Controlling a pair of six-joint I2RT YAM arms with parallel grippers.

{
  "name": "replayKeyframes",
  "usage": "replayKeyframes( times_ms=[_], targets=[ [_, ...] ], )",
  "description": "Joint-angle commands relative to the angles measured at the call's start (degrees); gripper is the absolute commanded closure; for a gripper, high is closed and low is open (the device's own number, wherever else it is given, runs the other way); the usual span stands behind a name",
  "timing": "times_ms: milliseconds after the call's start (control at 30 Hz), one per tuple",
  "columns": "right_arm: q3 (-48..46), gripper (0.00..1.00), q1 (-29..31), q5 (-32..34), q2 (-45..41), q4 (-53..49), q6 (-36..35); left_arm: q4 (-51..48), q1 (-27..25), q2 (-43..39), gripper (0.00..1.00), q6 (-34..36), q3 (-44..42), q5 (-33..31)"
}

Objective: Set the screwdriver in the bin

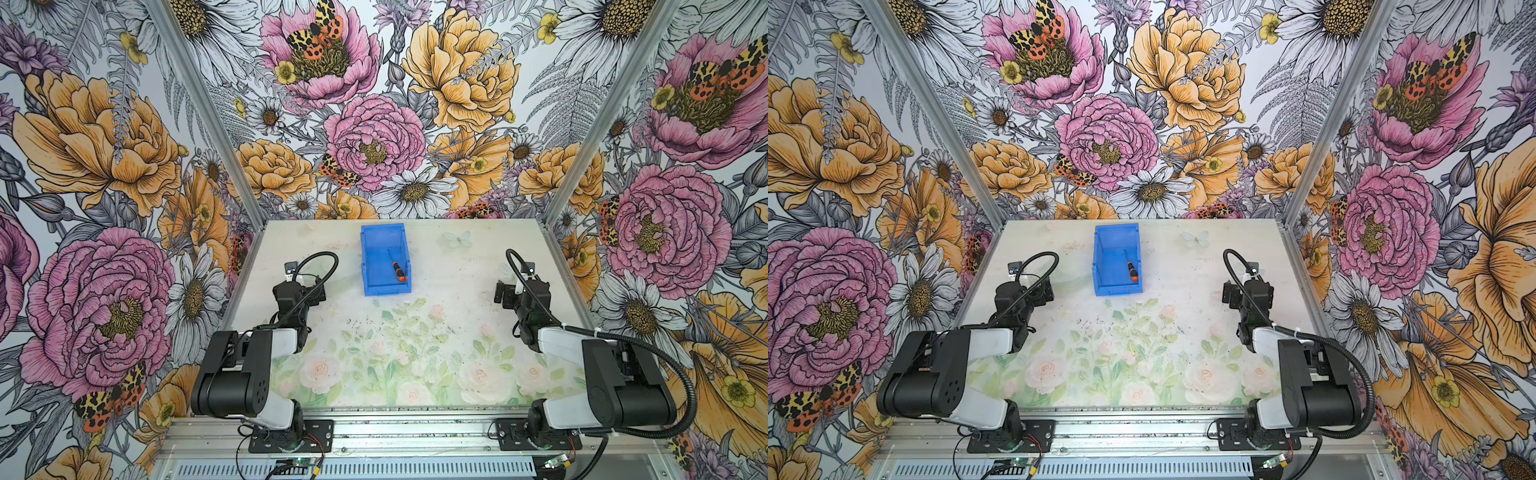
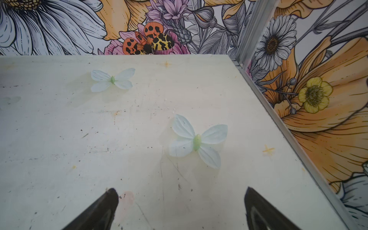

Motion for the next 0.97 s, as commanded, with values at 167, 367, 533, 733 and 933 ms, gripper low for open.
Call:
replayKeyframes(
  times_ms=[167,367,533,733,933],
  targets=[
    [0.32,0.0,-1.66,-3.17,3.34,9.57,0.95,12.18,2.28,2.27,0.01,0.5,-2.58,8.05],
    [-3.56,0.0,-1.17,-1.1,5.13,17.98,0.83,12.15,1.76,2.27,0.01,0.6,-2.58,6.44],
    [-3.79,0.0,-1.16,-1.17,4.93,18.51,0.75,12.15,1.62,2.27,0.01,0.6,-2.58,6.22],
    [-3.76,0.01,-0.96,-0.89,4.85,18.1,0.76,11.85,1.5,2.27,0.01,0.74,-2.41,5.99],
    [-3.61,0.01,-1.01,-0.86,5.02,18.04,0.74,11.99,1.39,2.27,0.01,0.75,-2.47,5.9]
  ],
)
